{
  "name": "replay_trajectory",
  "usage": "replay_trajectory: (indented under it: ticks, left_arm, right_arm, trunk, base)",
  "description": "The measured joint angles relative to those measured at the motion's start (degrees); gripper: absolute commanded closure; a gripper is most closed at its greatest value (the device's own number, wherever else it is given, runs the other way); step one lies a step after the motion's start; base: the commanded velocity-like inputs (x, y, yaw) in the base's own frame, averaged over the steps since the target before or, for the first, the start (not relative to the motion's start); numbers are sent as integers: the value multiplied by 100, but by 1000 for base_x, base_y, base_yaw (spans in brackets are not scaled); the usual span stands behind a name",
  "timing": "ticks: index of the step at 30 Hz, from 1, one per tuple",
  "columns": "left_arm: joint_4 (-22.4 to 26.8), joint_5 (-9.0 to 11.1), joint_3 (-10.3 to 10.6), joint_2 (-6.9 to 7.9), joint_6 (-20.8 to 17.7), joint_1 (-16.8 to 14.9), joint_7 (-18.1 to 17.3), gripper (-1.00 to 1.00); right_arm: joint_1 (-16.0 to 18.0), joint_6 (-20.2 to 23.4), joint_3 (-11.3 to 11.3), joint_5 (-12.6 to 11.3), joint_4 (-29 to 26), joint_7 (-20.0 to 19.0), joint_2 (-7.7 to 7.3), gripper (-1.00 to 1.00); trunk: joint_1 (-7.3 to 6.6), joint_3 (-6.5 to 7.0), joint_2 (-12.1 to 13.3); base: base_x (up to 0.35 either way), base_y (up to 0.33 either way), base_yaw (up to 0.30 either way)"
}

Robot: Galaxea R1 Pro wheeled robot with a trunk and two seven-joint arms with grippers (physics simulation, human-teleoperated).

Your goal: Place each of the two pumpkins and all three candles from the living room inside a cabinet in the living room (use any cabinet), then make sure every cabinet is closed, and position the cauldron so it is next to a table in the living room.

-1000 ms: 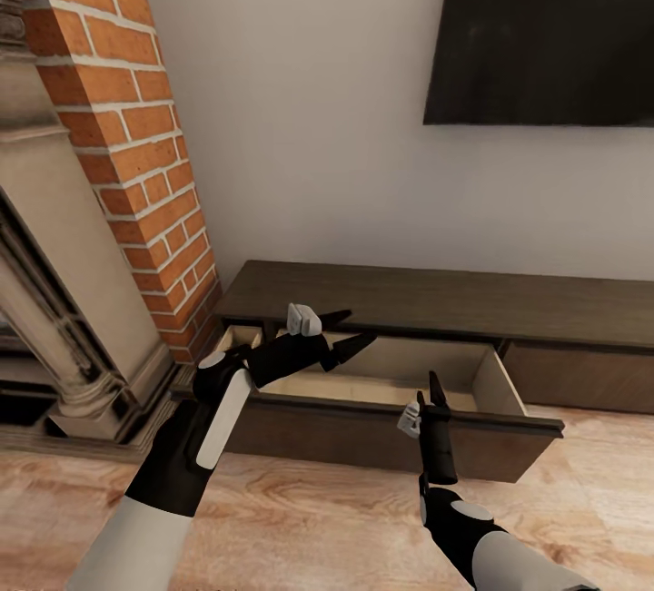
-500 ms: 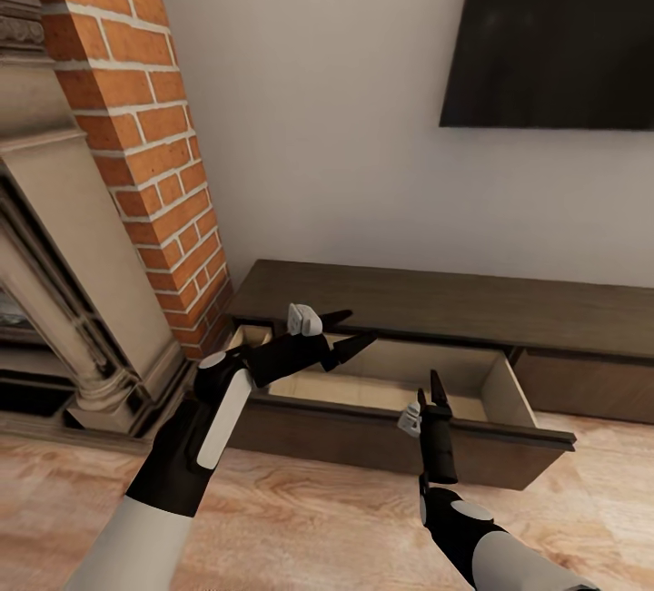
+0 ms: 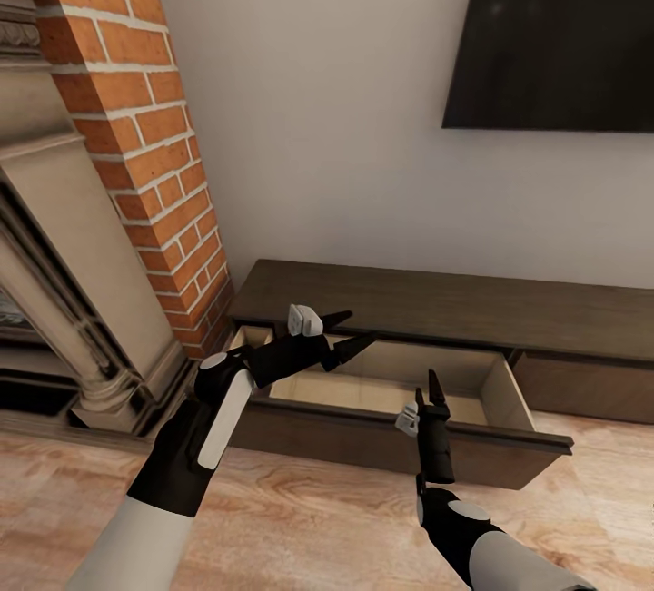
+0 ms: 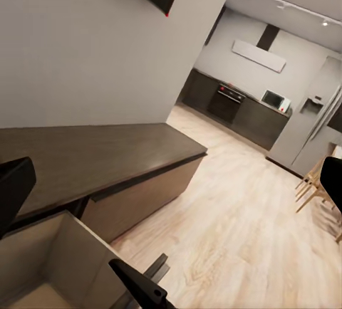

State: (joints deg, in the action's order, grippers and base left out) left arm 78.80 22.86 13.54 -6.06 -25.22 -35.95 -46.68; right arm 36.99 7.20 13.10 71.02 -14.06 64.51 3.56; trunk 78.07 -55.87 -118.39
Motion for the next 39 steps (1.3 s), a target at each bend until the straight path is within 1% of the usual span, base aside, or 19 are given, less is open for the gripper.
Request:
replay_trajectory:
  ticks: [17,22,29,39]
  left_arm:
    - [13,0,0,0,0,0,1,-100]
    - [13,1,0,3,0,0,1,-100]
    - [13,1,0,8,0,0,1,-100]
    - [5,0,0,9,2,0,1,-100]
  right_arm:
    - [-2,8,0,0,0,6,4,-100]
    - [-6,4,0,0,6,9,-3,-100]
    - [-32,1,9,9,8,10,-4,-100]
    - [-34,1,9,9,8,9,-5,-100]
  trunk:
    - [-373,155,682]
    - [-483,242,882]
    - [-637,410,1163]
    - [-638,480,1164]
  base:
    - [0,0,0]
    - [0,0,-53]
    - [0,0,-192]
    - [0,0,-206]
